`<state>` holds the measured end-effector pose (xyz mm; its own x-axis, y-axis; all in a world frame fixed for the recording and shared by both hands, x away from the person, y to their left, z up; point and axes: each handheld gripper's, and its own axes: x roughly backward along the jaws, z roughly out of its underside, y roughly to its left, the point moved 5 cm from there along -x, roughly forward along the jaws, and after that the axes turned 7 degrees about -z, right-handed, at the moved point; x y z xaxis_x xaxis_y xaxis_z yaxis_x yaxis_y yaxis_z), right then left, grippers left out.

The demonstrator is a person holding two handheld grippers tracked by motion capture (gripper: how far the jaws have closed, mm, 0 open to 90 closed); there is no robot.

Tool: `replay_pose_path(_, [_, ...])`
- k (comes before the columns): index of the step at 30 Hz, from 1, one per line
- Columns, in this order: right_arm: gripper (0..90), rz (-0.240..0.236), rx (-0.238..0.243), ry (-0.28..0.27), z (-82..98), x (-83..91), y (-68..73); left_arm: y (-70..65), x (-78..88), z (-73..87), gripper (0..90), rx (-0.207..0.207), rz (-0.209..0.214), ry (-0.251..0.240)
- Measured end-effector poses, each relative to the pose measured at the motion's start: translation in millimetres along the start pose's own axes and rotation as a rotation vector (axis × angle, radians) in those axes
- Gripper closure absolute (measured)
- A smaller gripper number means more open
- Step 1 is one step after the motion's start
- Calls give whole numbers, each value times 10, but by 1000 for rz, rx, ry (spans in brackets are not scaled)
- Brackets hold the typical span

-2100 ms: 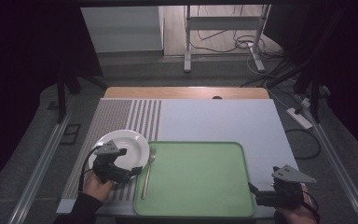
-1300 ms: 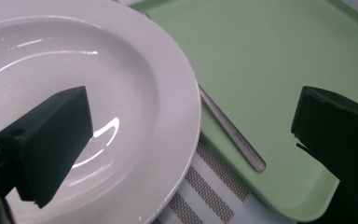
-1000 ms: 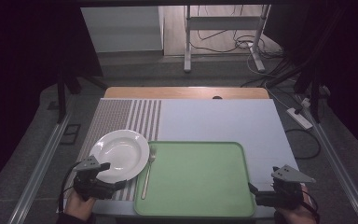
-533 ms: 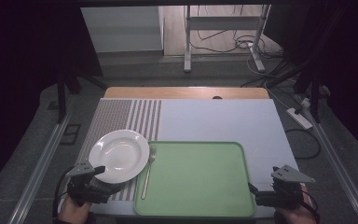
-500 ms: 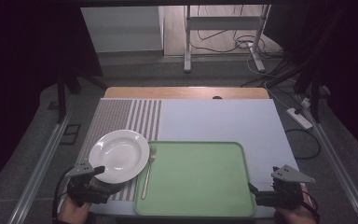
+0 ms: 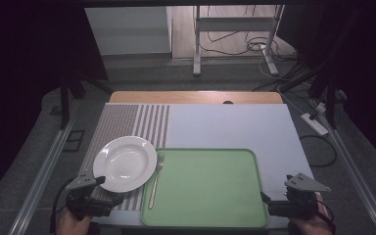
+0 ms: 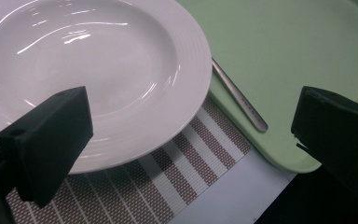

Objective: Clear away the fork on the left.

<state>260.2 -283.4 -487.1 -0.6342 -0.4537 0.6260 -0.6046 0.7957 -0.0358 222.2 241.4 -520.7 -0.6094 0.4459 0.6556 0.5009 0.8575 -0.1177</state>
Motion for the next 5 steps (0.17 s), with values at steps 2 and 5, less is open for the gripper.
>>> replay_pose_path(2, [0, 0, 1, 1, -1, -1, 2, 11, 11, 8, 0, 5, -5, 0])
replay_pose_path(5, [0, 2, 3, 3, 0, -4, 3, 14, 11, 6, 0, 8, -2, -2])
